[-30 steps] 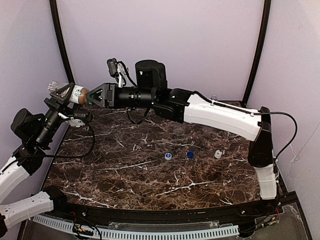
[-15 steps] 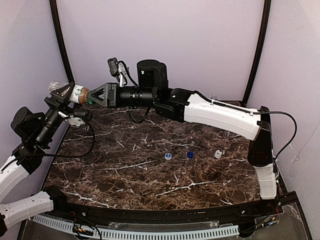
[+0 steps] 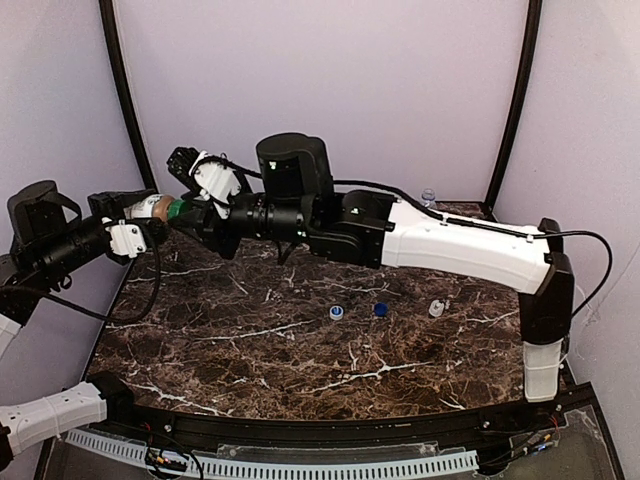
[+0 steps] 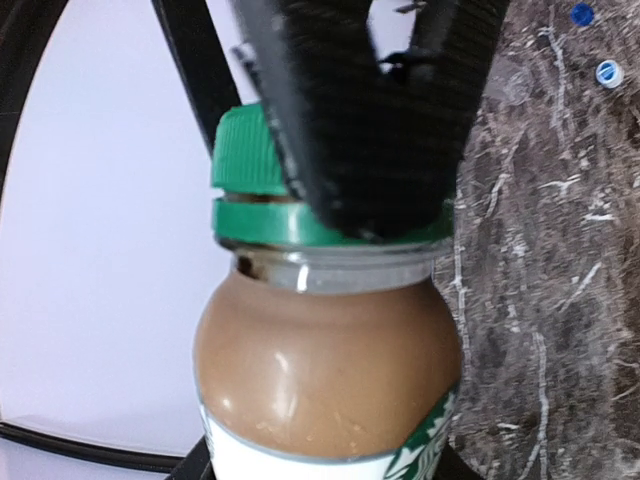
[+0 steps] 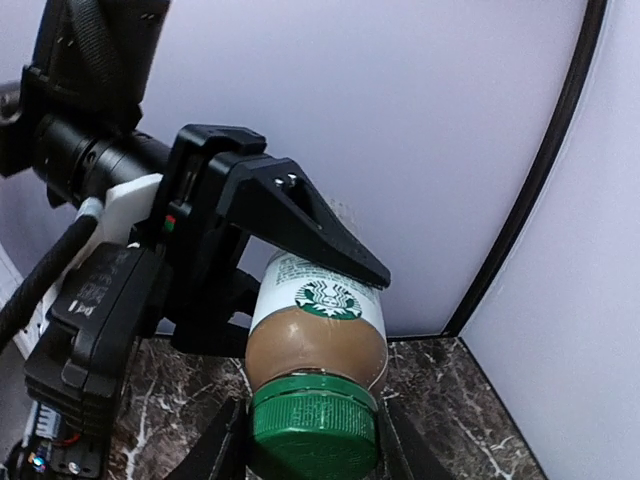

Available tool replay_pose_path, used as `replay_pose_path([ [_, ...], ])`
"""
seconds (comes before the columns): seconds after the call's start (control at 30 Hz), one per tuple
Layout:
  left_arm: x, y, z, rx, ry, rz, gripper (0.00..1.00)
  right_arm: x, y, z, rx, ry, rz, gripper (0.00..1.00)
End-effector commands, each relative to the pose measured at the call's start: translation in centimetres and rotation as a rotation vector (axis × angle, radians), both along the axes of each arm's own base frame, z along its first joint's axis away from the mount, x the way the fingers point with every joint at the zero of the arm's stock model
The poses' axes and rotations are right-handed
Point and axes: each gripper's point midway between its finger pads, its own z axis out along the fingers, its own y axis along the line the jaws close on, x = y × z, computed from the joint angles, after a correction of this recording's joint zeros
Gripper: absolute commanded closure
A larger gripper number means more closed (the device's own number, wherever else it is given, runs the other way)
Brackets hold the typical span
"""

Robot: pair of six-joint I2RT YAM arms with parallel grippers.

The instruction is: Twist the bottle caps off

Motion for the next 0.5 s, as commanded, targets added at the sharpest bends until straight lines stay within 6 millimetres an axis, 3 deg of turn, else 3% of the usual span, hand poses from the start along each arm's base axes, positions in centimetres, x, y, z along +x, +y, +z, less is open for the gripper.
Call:
replay_pose_path([
  [0.0, -4.3, -2.9, -3.5, -0.066, 0.32, -0.22, 0.76, -2.2, -0.5, -3.2, -0.181, -0.474, 0.039, 1.0],
  [0.1, -5.9, -3.5, -4.2, -0.072, 0.421, -0.283, 0.77, -4.4, -0.5, -4.1, -0.236, -0.718, 0.091, 1.0],
  [0.27, -9.1, -4.2, -6.1, -0.059, 0.636, -0.384, 0.77, -5.5, -0.3, -7.4, -0.42, -1.103, 0.079, 1.0],
  [0.47, -10.6, -4.6, -7.0, -0.102, 0.758, -0.421, 0.77, -5.2, -1.6, -6.7, -0.436, -1.544, -0.037, 1.0],
])
